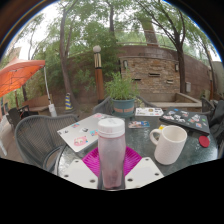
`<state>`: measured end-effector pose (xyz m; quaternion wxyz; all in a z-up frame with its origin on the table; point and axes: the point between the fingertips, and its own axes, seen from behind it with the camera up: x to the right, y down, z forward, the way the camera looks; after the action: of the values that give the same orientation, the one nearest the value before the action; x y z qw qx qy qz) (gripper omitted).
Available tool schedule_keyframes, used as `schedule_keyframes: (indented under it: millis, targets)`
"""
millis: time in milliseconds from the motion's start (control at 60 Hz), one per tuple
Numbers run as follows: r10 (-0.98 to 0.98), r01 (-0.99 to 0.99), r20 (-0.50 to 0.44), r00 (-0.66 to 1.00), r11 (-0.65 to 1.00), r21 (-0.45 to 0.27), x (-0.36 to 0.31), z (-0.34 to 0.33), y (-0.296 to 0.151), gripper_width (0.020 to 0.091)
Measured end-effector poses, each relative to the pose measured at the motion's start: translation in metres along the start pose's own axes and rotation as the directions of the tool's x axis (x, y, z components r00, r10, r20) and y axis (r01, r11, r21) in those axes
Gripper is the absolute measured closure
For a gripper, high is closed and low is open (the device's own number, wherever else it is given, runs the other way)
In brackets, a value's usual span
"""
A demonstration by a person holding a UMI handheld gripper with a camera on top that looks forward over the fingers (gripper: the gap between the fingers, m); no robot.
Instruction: Pour water
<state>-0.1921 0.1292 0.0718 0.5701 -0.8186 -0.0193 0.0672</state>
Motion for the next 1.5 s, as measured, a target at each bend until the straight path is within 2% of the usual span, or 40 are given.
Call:
schedule_keyframes:
  millis: [83,133,183,250,333,367,433,450,550,667,750,883,933,950,983,1017,1050,1083,1100,1167,1217,1250,1283,1317,1350,1383,1400,1433,1500]
  targets:
    - [0.100,-0.100,0.041,0.994,0.995,0.000,0.002,0.007,-0.033,0.0842]
    - [0.262,-0.266,0.084,0.961,0.963,0.038,0.011,0.009,-0.061,0.0842]
    - [0.476,-0.484,0.127,0.870,0.874,0.038,0.020,0.010,-0.095,0.0843]
    - [0.772,-0.790,0.212,0.599,0.614,-0.005,0.046,0.020,-0.106,0.0843]
    - [0.963,-0.982,0.255,0.090,0.128,-0.135,0.071,0.025,-0.118,0.0845]
    - [0.959,-0.982,0.256,-0.124,-0.080,-0.174,0.076,0.030,-0.119,0.0845]
    - [0.879,-0.904,0.251,-0.406,-0.346,-0.251,0.090,0.023,-0.119,0.0845]
    - [0.853,-0.879,0.240,-0.462,-0.405,-0.251,0.092,0.028,-0.124,0.0846]
    - [0.750,-0.779,0.237,-0.618,-0.541,-0.319,0.097,0.033,-0.132,0.0844]
    - [0.655,-0.689,0.231,-0.720,-0.633,-0.354,0.099,0.034,-0.138,0.0845]
    - [0.624,-0.662,0.231,-0.746,-0.662,-0.351,0.102,0.034,-0.137,0.0844]
    - [0.674,-0.712,0.253,-0.694,-0.590,-0.381,0.099,0.028,-0.150,0.0843]
    - [0.749,-0.795,0.313,-0.584,-0.452,-0.403,0.095,0.023,-0.172,0.0846]
    - [0.767,-0.828,0.369,-0.525,-0.359,-0.430,0.085,0.001,-0.177,0.0845]
    - [0.822,-0.882,0.409,-0.397,-0.218,-0.418,0.080,-0.002,-0.199,0.0847]
    - [0.857,-0.920,0.454,-0.244,-0.056,-0.389,0.076,-0.013,-0.220,0.0845]
    - [0.867,-0.934,0.496,-0.043,0.142,-0.329,0.079,-0.021,-0.233,0.0845]
    - [0.840,-0.917,0.518,0.161,0.322,-0.237,0.093,-0.028,-0.246,0.0843]
    - [0.774,-0.882,0.573,0.270,0.438,-0.176,0.088,-0.045,-0.246,0.0843]
    - [0.637,-0.757,0.487,0.597,0.649,0.080,0.151,-0.049,-0.277,0.0841]
    - [0.486,-0.589,0.362,0.795,0.760,0.273,0.208,-0.053,-0.286,0.0841]
    - [0.377,-0.443,0.242,0.894,0.820,0.361,0.251,-0.055,-0.285,0.0837]
    - [0.279,-0.296,0.102,0.955,0.864,0.407,0.293,-0.060,-0.275,0.0837]
    - [0.206,-0.172,-0.041,0.978,0.896,0.409,0.339,-0.056,-0.254,0.0830]
    - [0.145,-0.074,-0.161,0.976,0.923,0.378,0.388,-0.048,-0.214,0.0831]
    - [0.099,-0.015,-0.242,0.965,0.945,0.328,0.422,-0.046,-0.181,0.0830]
    - [0.087,-0.003,-0.270,0.959,0.955,0.296,0.431,-0.043,-0.177,0.0831]
    - [0.075,0.004,-0.304,0.950,0.968,0.250,0.455,-0.038,-0.141,0.0831]
    - [0.070,-0.014,-0.334,0.940,0.986,0.167,0.489,-0.022,-0.075,0.0831]
